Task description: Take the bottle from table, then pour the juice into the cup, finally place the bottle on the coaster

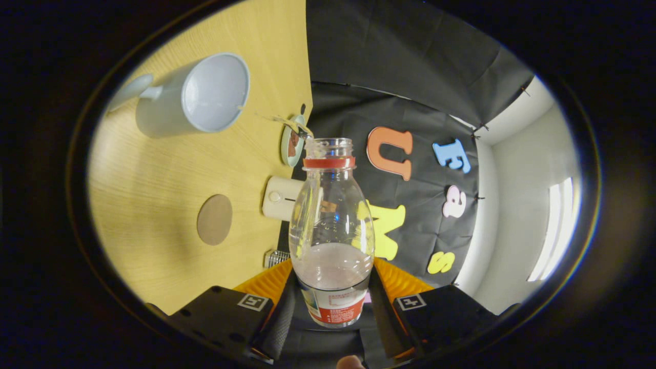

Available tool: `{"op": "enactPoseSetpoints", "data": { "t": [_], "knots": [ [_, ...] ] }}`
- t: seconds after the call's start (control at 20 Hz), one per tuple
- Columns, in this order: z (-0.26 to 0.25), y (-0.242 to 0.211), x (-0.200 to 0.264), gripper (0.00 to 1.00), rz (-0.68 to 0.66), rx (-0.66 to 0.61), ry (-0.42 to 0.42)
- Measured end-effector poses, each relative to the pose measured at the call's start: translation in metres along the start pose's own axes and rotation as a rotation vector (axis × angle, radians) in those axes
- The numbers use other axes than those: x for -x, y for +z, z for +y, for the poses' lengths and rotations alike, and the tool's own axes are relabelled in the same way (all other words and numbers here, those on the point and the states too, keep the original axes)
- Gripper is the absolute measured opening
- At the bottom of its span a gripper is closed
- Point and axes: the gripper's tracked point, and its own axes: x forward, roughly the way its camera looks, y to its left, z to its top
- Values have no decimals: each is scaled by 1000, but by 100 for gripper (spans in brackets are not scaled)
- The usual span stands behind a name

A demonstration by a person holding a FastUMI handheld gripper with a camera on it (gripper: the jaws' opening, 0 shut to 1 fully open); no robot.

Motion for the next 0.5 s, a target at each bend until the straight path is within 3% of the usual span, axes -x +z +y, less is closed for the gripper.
{"op": "enactPoseSetpoints", "data": {
  "t": [0.5],
  "knots": [
    [-15, -3, -1, 76, -3, 16, -9]
  ]
}}
